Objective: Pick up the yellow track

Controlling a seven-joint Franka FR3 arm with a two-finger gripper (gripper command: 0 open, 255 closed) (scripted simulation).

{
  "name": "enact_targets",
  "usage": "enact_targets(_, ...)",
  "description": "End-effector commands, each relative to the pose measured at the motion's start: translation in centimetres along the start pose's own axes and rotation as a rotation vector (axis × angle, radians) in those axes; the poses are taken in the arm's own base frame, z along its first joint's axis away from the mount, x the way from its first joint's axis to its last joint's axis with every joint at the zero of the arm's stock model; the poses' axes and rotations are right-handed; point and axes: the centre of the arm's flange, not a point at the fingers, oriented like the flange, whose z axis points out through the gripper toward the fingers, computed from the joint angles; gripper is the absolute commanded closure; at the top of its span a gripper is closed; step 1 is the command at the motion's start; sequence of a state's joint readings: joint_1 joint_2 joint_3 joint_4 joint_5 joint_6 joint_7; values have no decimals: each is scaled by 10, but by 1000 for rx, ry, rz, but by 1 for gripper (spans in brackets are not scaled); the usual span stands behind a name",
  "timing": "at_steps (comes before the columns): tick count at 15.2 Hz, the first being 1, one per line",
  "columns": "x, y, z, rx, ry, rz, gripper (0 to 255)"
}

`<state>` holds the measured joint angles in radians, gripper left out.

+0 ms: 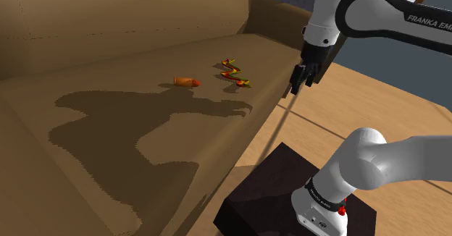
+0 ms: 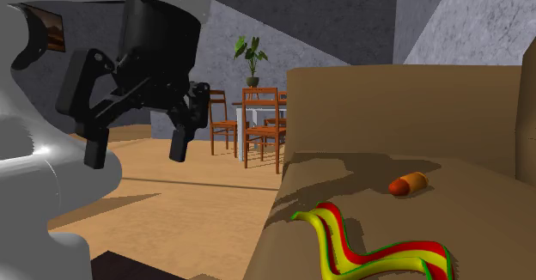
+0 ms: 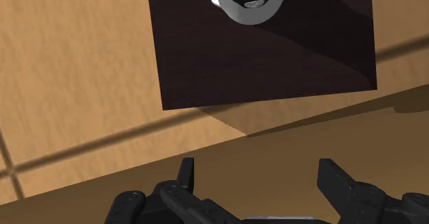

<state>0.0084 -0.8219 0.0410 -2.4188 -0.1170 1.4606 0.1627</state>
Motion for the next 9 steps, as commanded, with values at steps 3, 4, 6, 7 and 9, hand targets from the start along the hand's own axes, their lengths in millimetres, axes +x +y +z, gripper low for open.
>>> enact_targets(3,24,0,1,7,15,-63,0)
enact_targets(4,36,-1,2,10,22,-95,0)
enact_targets(6,60,-4,3,17,37,-159,0)
enact_targets(7,72,-6,3,20,45,-190,0)
enact_targets(9,95,-11,3,27,60,-254,0)
